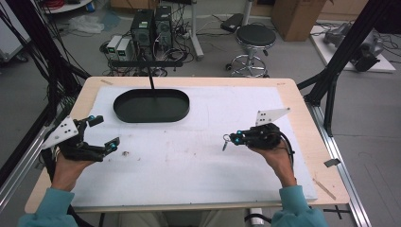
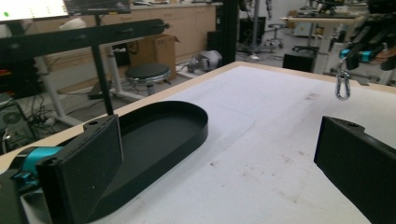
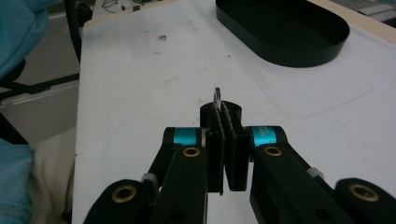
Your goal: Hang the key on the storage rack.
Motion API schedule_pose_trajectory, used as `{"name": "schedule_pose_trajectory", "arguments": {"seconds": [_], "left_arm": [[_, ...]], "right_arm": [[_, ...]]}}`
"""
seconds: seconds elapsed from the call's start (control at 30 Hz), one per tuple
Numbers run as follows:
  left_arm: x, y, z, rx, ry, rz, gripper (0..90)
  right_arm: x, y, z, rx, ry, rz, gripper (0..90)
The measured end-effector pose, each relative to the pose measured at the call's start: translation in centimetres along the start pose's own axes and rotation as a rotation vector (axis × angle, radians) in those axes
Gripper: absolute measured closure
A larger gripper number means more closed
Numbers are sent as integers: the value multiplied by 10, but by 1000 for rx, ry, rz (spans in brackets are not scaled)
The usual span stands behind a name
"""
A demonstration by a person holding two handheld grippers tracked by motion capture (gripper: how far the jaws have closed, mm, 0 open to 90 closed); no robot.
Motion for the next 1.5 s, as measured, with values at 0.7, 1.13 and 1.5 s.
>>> {"name": "schedule_pose_trajectory", "arguments": {"seconds": [0.7,1.13,1.5], "left_arm": [[62,34,-36,71,-165,221,17],[94,70,-50,101,-207,350,17],[114,93,-45,103,-251,447,82]], "right_arm": [[36,-2,-62,-76,137,-110,890],[53,-14,-86,-120,182,-167,889],[59,-18,-92,-139,197,-179,889]]}}
Point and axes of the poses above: each handheld gripper's, and its own axes: x roughly forward along the jaws, z roughly out of its underside, y roughly to its right, the point moved 5 cm from there along x, roughly forward along the jaws, and after that the axes turned 14 degrees about -x, right-handed, at the moved point
